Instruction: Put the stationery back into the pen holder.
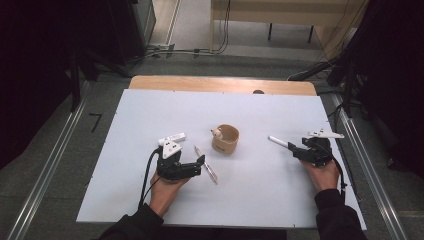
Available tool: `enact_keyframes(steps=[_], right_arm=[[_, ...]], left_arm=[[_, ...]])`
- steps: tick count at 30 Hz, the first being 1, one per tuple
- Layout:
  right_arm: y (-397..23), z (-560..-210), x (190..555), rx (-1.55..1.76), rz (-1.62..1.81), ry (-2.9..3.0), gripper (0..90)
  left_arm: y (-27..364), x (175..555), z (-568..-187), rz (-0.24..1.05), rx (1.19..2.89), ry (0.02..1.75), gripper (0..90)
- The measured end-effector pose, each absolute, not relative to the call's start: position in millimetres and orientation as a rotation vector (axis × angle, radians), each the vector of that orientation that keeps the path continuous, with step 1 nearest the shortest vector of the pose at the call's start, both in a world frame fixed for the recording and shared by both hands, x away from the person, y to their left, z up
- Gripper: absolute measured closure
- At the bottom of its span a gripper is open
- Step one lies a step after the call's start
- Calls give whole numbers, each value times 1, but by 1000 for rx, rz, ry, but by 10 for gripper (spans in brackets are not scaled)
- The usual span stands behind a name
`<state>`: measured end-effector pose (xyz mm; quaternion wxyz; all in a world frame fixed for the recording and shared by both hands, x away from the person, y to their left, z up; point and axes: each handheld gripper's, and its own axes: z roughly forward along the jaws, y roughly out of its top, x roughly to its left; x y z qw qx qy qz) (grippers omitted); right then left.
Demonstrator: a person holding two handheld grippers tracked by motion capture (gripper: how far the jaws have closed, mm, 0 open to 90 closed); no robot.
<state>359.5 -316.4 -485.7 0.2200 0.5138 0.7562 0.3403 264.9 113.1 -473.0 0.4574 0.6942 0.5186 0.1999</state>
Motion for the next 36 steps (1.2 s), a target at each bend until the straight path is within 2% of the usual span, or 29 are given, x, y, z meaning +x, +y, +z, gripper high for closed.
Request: enact_keyframes(steps=[27,36], right_arm=[[-301,-499,375,1357,946,2192,454],[-298,-501,377,1326,893,2214,512]], left_arm=[[110,266,-475,480,1723,1273,87],[110,266,-475,479,1724,1272,87]])
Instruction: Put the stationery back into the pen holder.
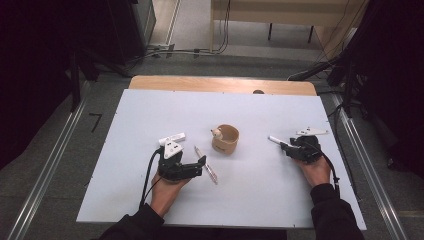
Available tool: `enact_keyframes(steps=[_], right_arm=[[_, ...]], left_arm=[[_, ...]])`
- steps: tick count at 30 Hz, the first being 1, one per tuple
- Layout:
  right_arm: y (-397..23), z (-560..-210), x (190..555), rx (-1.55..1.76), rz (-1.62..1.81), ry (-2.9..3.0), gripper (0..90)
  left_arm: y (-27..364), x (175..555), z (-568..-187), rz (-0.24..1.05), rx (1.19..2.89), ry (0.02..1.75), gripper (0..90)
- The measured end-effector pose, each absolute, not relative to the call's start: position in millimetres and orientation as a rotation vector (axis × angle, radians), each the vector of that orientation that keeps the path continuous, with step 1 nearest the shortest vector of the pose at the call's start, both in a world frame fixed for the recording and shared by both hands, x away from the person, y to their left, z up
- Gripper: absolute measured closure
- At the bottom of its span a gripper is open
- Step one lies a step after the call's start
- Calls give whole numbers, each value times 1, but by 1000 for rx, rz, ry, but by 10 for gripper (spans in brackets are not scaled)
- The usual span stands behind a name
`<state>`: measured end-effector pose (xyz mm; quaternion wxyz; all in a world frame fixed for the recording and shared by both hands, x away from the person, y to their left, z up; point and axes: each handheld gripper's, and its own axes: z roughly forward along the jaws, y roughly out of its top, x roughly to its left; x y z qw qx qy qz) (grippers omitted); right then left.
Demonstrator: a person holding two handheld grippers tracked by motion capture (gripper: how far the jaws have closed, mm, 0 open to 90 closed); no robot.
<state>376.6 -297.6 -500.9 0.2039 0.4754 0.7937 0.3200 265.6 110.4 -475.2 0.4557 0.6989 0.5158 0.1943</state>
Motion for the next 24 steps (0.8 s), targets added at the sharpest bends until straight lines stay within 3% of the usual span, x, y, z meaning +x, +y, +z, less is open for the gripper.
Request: enact_keyframes(steps=[4,14,24], right_arm=[[-297,-500,377,1313,883,2229,545],[-295,-498,377,1270,890,2288,747],[-297,-498,379,1307,919,2292,771]], left_arm=[[110,265,-475,479,1726,1271,87],[110,265,-476,479,1729,1272,87],[111,265,-475,477,1723,1272,89]])
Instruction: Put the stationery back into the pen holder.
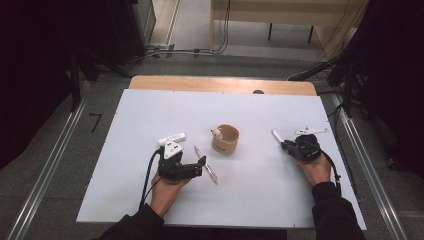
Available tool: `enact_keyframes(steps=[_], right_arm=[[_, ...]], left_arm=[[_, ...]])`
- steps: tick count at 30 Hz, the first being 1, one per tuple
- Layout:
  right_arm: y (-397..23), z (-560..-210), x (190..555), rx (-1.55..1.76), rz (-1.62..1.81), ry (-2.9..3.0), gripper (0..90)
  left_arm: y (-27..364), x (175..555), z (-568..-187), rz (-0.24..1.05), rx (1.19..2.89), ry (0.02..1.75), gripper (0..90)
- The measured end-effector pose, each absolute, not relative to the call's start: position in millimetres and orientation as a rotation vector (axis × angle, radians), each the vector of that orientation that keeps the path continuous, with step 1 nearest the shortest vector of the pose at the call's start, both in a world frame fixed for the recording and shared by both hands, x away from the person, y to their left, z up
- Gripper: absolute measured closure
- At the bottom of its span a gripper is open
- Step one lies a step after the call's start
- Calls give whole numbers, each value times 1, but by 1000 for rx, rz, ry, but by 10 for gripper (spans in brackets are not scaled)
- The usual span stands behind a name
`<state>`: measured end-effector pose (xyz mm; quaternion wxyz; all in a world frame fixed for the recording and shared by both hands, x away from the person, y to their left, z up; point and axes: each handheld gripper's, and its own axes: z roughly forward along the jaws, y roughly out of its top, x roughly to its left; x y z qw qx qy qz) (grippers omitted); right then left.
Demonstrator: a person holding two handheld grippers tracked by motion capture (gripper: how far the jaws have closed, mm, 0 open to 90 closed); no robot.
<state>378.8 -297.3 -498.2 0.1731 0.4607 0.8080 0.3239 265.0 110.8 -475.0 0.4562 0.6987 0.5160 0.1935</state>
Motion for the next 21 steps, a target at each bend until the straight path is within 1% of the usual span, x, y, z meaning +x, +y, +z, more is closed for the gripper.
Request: enact_keyframes(steps=[9,21], right_arm=[[-300,-498,378,1365,984,2266,771],[-297,-487,369,1352,1110,2250,771]], left_arm=[[111,265,-475,467,1724,1268,89],[108,262,-474,447,1728,1253,99]])
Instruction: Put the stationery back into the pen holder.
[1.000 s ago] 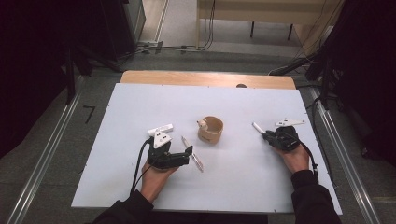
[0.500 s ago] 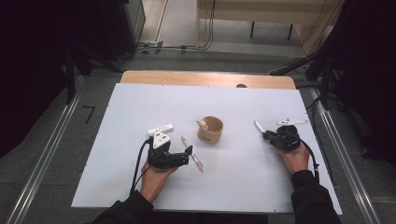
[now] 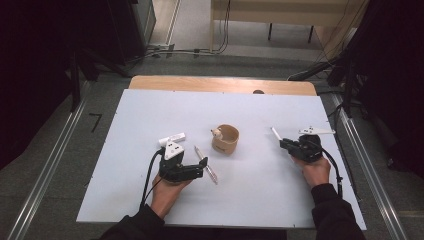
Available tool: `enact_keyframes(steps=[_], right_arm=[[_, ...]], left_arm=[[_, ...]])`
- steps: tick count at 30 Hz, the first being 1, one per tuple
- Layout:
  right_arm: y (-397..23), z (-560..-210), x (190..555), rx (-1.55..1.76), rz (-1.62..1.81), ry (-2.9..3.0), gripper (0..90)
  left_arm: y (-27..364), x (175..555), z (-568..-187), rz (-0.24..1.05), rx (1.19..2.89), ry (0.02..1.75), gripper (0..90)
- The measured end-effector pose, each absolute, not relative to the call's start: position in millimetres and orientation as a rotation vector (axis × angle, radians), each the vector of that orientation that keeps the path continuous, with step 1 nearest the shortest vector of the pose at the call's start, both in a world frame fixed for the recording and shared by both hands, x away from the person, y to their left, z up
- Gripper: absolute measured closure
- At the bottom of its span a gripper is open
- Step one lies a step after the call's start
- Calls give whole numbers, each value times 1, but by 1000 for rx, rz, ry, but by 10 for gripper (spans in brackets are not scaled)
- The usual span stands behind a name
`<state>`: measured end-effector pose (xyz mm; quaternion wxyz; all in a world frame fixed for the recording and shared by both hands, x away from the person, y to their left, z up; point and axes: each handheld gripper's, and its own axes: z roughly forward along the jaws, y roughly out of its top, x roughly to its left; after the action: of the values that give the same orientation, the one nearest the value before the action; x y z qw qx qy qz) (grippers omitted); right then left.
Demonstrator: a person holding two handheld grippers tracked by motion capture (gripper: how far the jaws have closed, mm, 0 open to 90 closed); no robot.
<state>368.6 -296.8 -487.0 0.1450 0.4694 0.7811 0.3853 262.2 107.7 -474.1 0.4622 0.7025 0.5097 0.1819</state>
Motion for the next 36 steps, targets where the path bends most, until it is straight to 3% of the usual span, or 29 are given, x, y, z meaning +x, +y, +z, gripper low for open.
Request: enact_keyframes(steps=[36], right_arm=[[-245,-457,311,1191,1341,2285,771]], left_arm=[[66,249,-480,322,1801,1162,125]])
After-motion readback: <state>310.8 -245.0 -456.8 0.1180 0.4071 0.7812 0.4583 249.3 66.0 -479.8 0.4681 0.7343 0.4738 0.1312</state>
